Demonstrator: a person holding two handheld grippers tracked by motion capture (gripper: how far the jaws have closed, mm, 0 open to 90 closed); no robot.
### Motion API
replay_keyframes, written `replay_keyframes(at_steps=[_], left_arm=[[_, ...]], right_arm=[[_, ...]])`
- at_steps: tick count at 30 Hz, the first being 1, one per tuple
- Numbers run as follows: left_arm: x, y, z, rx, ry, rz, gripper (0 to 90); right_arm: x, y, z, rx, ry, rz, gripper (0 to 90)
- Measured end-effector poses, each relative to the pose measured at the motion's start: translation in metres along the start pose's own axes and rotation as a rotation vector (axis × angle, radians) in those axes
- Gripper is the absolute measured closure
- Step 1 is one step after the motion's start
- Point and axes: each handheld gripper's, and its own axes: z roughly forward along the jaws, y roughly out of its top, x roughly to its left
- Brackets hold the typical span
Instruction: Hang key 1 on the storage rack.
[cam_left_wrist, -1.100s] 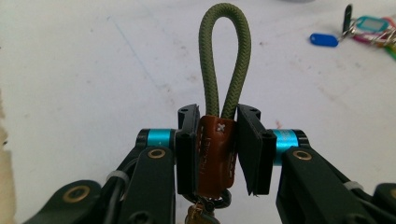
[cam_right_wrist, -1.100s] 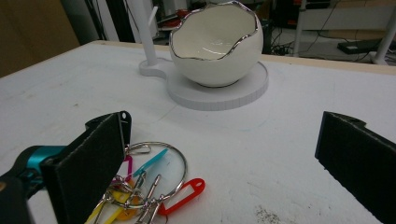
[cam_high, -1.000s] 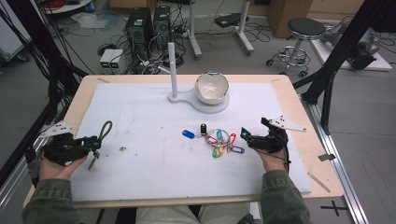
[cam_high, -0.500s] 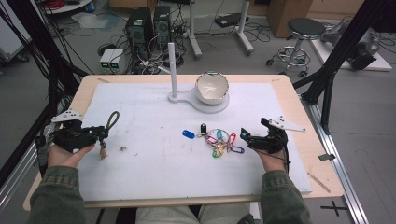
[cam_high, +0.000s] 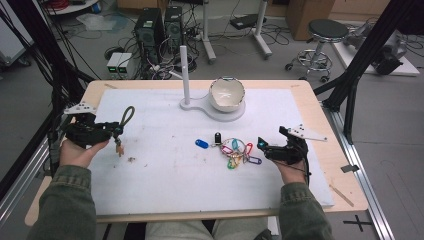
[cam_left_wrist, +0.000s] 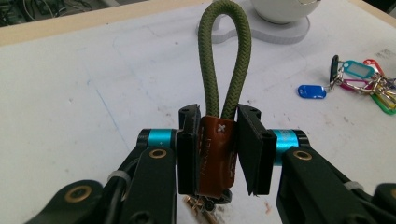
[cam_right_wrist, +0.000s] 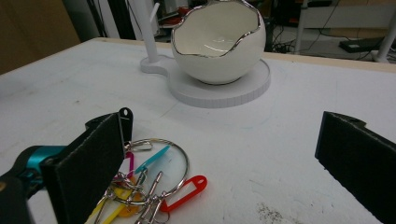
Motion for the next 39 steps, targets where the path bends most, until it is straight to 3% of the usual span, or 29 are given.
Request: replay_keyframes(at_steps=[4, 18, 28, 39], left_arm=[[-0.001, 0.010, 0.005, -0.008, -0.013, -0.002, 69.9], [-0.011, 0.049, 0.027, -0.002, 0.008, 0.045, 70.0], [-0.009, 0.071, 0.046, 0.016, 0.019, 0.065, 70.0], [-0.003, 0.096, 0.058, 0.033, 0.023, 0.045, 70.1]], right_arm=[[0.000, 0.000, 0.000, 0.001, -0.002, 0.002, 0.6], [0.000, 0.000, -0.001, -0.002, -0.001, 0.000, 0.6], [-0.001, -0.001, -0.002, 0.002, -0.005, 0.003, 0.6], [-0.001, -0.002, -0.003, 0.006, -0.008, -0.002, 0.6]])
